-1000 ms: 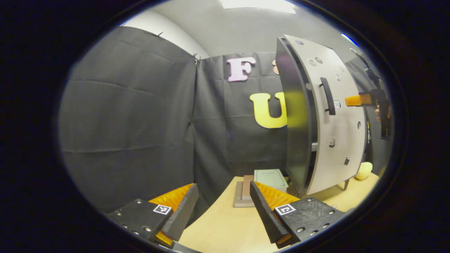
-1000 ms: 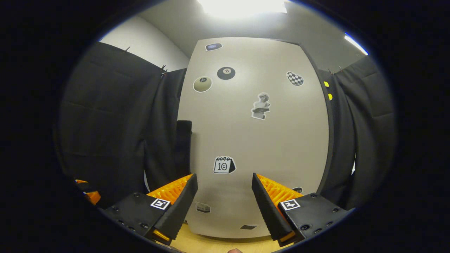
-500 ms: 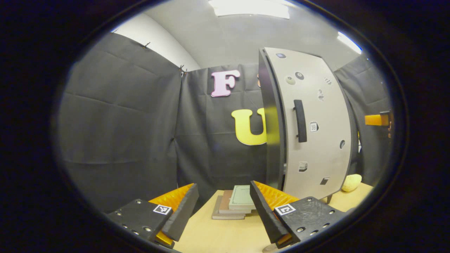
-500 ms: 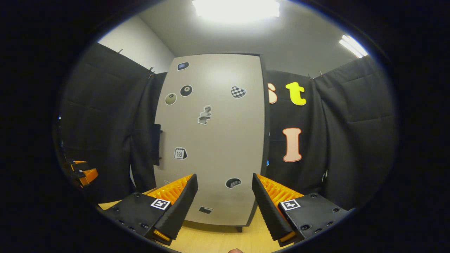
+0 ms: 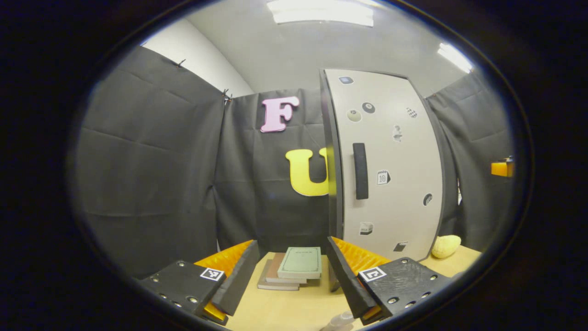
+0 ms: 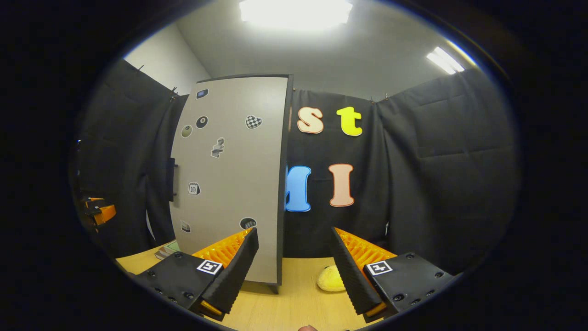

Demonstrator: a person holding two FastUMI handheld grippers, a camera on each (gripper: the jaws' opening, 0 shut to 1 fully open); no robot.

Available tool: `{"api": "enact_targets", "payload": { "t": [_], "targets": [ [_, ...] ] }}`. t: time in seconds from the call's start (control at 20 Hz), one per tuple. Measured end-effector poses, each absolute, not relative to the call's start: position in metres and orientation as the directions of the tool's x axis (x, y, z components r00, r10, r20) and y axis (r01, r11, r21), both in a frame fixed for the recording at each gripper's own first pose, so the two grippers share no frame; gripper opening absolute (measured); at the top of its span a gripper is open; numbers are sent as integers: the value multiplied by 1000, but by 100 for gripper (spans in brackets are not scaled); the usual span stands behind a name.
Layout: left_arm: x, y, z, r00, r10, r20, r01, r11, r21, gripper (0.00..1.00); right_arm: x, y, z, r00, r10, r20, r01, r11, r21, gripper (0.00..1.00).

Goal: Open the cabinet door with the right hand, grasp the bottle in the cabinet with the left hand and place it on the coaster, then close the cabinet door with the right hand.

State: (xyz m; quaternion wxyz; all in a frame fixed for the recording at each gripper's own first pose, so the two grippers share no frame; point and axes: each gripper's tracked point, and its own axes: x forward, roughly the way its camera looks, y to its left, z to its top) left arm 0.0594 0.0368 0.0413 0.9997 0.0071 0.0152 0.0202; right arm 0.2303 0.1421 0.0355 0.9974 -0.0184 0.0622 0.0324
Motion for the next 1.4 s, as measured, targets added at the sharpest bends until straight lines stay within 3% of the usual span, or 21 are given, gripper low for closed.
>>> {"api": "enact_targets", "payload": {
  "t": [0.05,0.5,0.55,1.4],
  "targets": [
    [60,37,42,999,39,-30,-38,999,19,90,228,134,34,991,53,-127,-57,998,-32,98],
    [46,48,57,999,48,-21,-46,996,71,87,214,89,33,991,-9,-132,5,999,-33,98],
    [46,49,59,999,49,-18,-48,996,77,90,214,88,33,991,-11,-131,7,1000,-28,98],
    [40,68,72,998,57,3,-57,994,92,87,229,105,46,995,-2,-105,-1,1000,-21,98]
  ]
}}
